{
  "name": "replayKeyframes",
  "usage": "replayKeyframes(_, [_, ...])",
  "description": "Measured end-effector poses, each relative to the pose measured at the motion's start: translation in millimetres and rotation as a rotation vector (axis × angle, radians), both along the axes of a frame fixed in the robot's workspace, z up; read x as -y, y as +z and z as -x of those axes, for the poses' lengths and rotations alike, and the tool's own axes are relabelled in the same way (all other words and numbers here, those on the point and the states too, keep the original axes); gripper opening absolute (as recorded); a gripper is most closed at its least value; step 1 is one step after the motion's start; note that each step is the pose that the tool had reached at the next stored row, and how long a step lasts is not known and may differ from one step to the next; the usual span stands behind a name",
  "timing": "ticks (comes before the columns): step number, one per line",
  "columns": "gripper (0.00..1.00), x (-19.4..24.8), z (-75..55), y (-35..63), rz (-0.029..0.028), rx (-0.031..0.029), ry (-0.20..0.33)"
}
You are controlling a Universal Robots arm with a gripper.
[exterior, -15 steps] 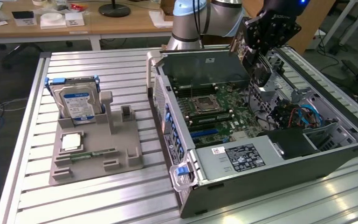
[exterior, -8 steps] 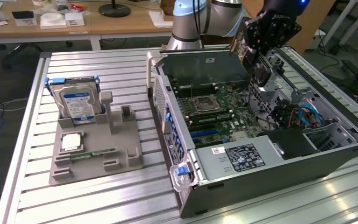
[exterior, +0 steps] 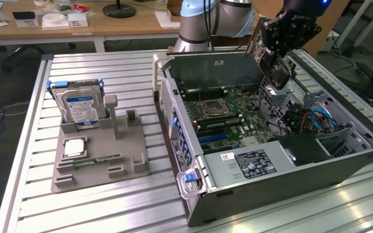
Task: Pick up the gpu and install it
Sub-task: 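Pick up the gpu and move the gpu toward the slot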
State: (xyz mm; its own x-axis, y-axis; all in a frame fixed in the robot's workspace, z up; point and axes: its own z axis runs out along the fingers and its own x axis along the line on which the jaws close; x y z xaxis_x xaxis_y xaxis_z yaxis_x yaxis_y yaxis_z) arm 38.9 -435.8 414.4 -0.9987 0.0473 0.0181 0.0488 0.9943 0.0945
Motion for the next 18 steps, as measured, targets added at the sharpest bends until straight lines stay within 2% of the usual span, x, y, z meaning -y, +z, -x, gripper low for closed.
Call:
replayKeyframes(7, [0.27,0.0,-25.0,-0.1,-0.0001,-0.0015,0.0])
replayKeyframes(18, [0.27,-0.1,-42.8,-0.2,-0.0002,-0.0017,0.0])
